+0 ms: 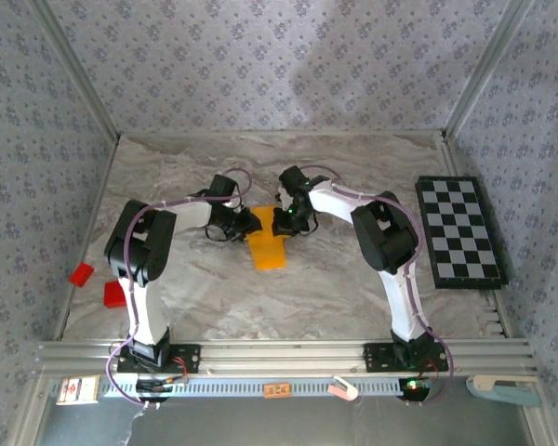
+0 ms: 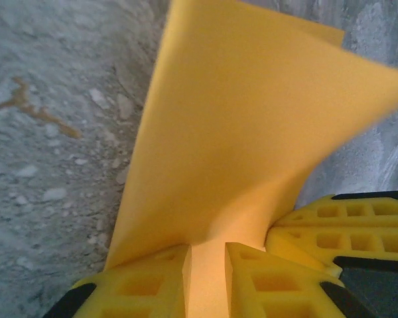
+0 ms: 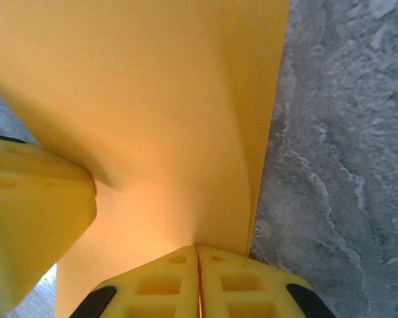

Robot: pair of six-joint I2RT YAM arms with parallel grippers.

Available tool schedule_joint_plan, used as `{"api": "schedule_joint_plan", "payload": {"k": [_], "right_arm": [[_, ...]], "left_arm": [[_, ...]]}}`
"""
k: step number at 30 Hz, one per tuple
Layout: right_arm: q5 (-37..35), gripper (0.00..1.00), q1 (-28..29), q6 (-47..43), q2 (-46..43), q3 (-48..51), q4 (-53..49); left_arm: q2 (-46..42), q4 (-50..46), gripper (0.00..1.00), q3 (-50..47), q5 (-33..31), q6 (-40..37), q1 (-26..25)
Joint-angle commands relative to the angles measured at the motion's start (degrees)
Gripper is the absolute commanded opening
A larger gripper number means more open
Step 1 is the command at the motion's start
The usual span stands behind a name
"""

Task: Fold a paper plane with a square sheet of paper (pick it up from the middle)
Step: First fold in half a square sheet of paper at the center of the table.

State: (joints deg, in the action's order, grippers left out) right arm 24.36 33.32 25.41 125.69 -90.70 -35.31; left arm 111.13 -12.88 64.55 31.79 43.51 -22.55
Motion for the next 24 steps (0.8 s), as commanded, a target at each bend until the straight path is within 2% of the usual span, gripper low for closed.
{"api": "schedule_joint_plan", "payload": {"k": [1, 7, 14, 24], "right_arm": [[-13.07, 0.09, 0.01, -1.94, 7.90, 4.12, -9.21], [-14.69, 0.09, 0.14, -2.29, 7.97, 3.56, -9.95], [-14.80, 0.09, 0.30, -2.28, 8.33, 2.37, -10.74], [-14.77, 0.09, 0.53, -2.03, 8.57, 2.10, -11.07]], "left_arm": [[0.07, -0.41, 0.22, -2.65, -1.39, -3.04, 2.74], [-1.97, -3.43, 0.22, -3.97, -3.16, -6.39, 6.61], [-9.49, 3.03, 0.21, -4.87, 1.64, -4.53, 3.85], [-2.76, 6.61, 0.19, -0.36, 3.21, -5.58, 0.92]]}}
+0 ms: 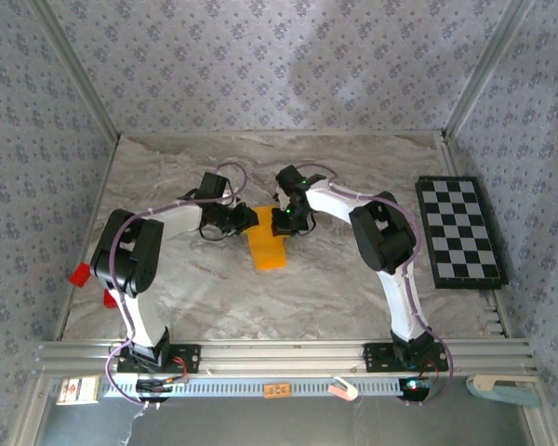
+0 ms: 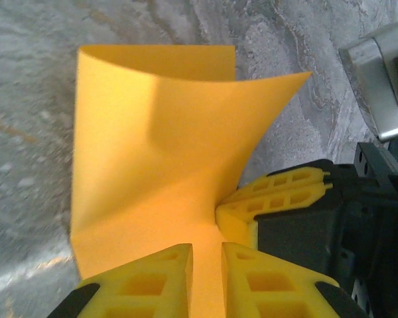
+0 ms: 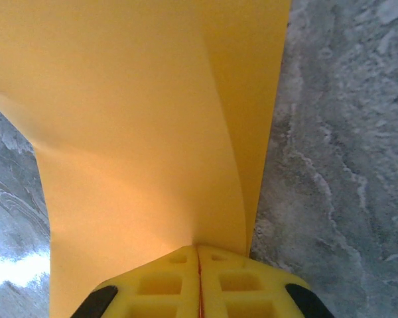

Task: Fold a paper plane with a square sheet of paper (pick it up from the middle)
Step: First fold in half a square sheet of paper at the center of the table.

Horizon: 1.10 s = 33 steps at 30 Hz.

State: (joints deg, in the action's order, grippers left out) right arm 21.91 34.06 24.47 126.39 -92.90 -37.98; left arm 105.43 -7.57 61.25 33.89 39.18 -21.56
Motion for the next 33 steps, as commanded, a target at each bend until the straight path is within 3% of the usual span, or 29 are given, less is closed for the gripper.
{"api": "schedule_joint_plan", "payload": {"k": [1, 9, 20, 23, 27, 33], "right_arm": [[-12.36, 0.09, -0.30, -1.17, 7.86, 4.30, -8.42], [-12.84, 0.08, -0.42, -1.71, 7.72, 4.57, -8.76], [-13.47, 0.08, -0.46, -1.88, 7.51, 5.10, -8.51], [-13.56, 0.08, -0.46, -1.89, 7.56, 4.99, -8.47], [-13.30, 0.08, -0.32, -1.85, 7.64, 4.84, -8.61], [-13.00, 0.08, -0.33, -1.69, 7.82, 5.01, -8.54]], "left_arm": [[3.85, 1.09, 0.19, 3.52, 0.77, -1.51, -0.02], [8.44, 1.27, 0.18, 3.28, -3.38, -4.13, 2.05], [6.05, 1.77, 0.14, 1.07, -4.58, -6.13, 6.09], [3.82, 1.99, 0.13, 1.11, -2.09, -5.52, 4.76], [-0.68, 2.31, 0.13, 0.63, -3.56, -4.97, -0.09], [2.98, 2.93, 0.13, 3.52, -3.86, -3.83, -0.80]]}}
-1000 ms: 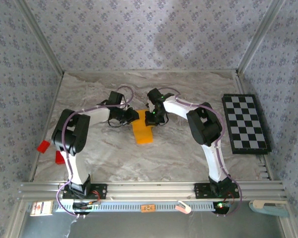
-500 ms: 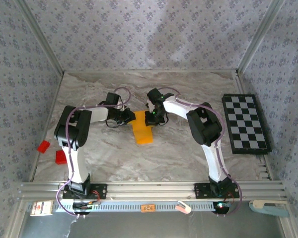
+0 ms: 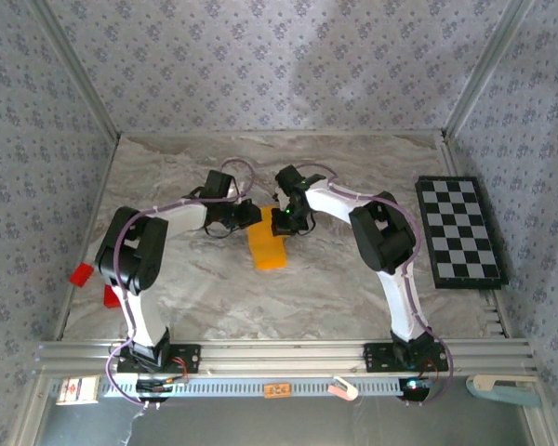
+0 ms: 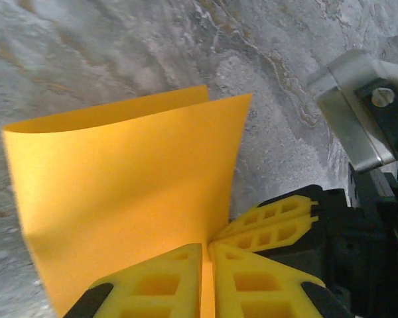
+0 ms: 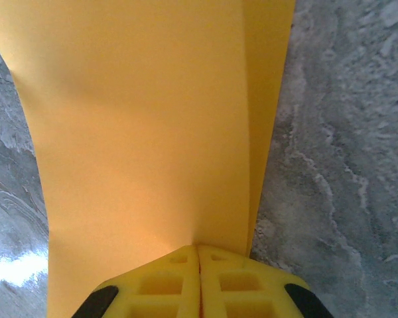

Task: Fold a paper plane with a square sheet of paper (pick it up from the middle)
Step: First fold in half a square sheet of paper at the center of the table.

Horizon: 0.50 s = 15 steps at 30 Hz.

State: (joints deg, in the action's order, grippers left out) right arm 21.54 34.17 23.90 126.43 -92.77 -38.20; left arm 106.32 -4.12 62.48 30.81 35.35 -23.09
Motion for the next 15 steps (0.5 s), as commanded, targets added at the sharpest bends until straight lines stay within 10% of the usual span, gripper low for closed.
{"api": "schedule_joint_plan", "payload": {"k": [1, 15], "right_arm": [[-12.68, 0.08, -0.44, -1.14, 7.76, 4.96, -8.38], [-14.49, 0.08, -0.55, -2.43, 7.76, 5.85, -9.00]], "left_arm": [[2.99, -0.97, 0.13, 3.04, -0.69, -0.23, 0.75], [11.05, -3.08, 0.12, 6.65, -3.47, -2.36, 5.90]]}}
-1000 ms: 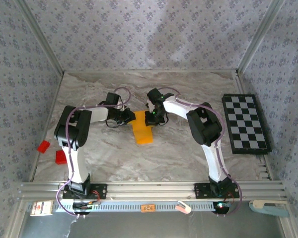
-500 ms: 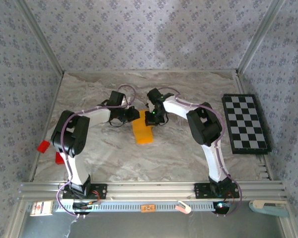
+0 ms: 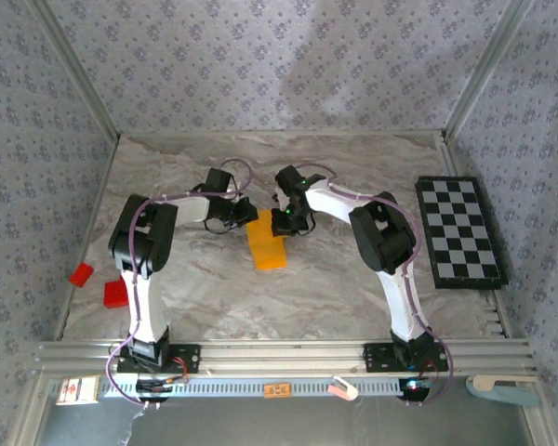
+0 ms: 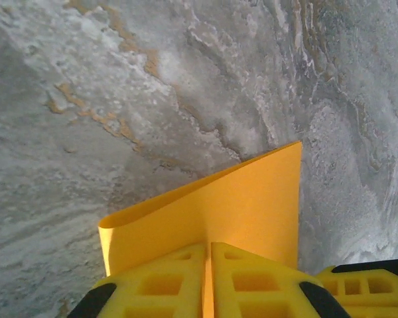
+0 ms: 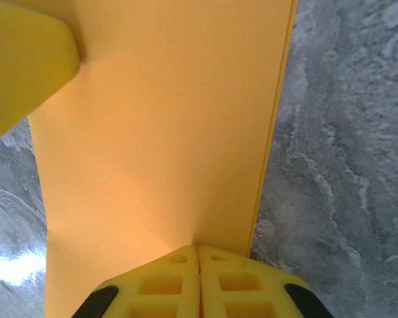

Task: Fold a paper plane with a square sheet of paper (pick it up from the middle)
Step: First fold in half a square sheet of paper at the center of the table.

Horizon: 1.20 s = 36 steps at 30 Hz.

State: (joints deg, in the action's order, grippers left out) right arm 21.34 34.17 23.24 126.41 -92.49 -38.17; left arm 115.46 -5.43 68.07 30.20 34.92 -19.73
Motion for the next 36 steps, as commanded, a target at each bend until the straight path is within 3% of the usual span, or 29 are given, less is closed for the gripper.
{"api": "schedule_joint_plan", "payload": {"k": [1, 14, 21, 31, 36], "right_arm": [[-14.52, 0.08, -0.60, -1.93, 7.80, 5.60, -9.02], [-14.57, 0.08, -0.90, -2.41, 8.06, 5.74, -9.11], [-14.49, 0.08, -1.04, -2.48, 7.84, 5.64, -9.01], [-10.64, 0.08, -1.66, -6.91, 7.12, 0.52, -8.51], [-2.31, 0.09, -1.86, -13.15, 8.50, -4.56, -11.86]], "left_arm": [[2.17, -1.93, 0.12, 1.35, -2.78, -1.96, 3.19], [7.47, -5.18, 0.12, 8.93, -0.94, -6.70, 6.54], [3.19, -6.69, 0.12, 11.95, -0.78, -7.24, 7.07], [-9.09, -0.77, 0.12, 0.09, 2.73, 0.96, 5.38], [-9.18, -0.62, 0.12, -3.05, 3.99, 3.46, 2.67]]}}
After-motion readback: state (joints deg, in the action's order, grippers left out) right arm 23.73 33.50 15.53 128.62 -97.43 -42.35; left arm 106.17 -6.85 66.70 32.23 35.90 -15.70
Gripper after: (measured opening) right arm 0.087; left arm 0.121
